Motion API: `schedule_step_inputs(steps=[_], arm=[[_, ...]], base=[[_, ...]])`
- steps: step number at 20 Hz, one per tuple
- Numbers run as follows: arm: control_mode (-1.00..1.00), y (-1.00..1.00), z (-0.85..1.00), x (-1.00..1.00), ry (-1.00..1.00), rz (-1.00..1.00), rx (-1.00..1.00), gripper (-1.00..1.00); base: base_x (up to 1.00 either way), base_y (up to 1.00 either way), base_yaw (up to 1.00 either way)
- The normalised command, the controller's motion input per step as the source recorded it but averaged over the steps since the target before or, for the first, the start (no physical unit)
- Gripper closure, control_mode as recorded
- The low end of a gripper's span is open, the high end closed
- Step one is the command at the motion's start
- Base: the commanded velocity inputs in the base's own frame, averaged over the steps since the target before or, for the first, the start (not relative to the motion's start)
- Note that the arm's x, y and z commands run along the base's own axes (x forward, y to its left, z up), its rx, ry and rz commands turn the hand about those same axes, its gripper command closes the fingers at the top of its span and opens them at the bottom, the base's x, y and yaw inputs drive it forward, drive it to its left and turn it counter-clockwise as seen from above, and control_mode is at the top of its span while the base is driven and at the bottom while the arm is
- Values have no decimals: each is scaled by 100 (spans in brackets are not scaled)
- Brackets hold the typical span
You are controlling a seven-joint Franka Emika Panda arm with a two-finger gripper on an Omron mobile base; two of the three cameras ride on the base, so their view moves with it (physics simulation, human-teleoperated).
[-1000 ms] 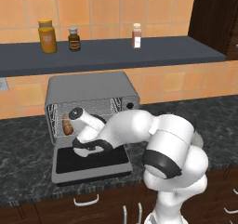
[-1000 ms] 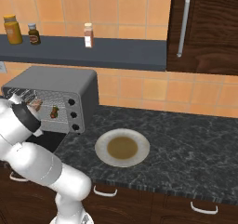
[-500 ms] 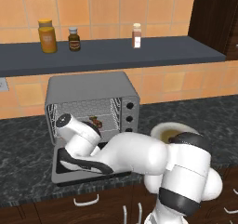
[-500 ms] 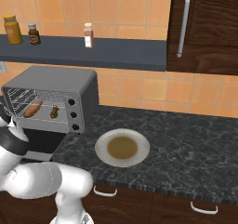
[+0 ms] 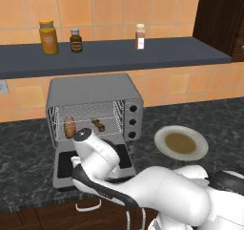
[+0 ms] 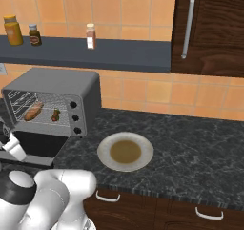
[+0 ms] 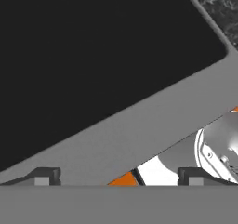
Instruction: Pick up the kebab skewer and baguette bread, and place them inside the toaster oven. Close the toaster oven door and start by setting the timer.
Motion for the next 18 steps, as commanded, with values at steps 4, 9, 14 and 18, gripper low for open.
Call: schedule_step_inputs(steps=[4, 9, 14, 18], arm=[[-100, 0, -33, -11, 30, 28, 4, -100], [-100, 2, -37, 0, 12, 15, 2, -100], [-100, 10, -28, -67, 0, 9, 0, -100], [-100, 0, -3, -78, 0, 5, 0, -100]], base=[[0, 0, 0], [0, 0, 0], [0, 0, 0], [0, 0, 0]])
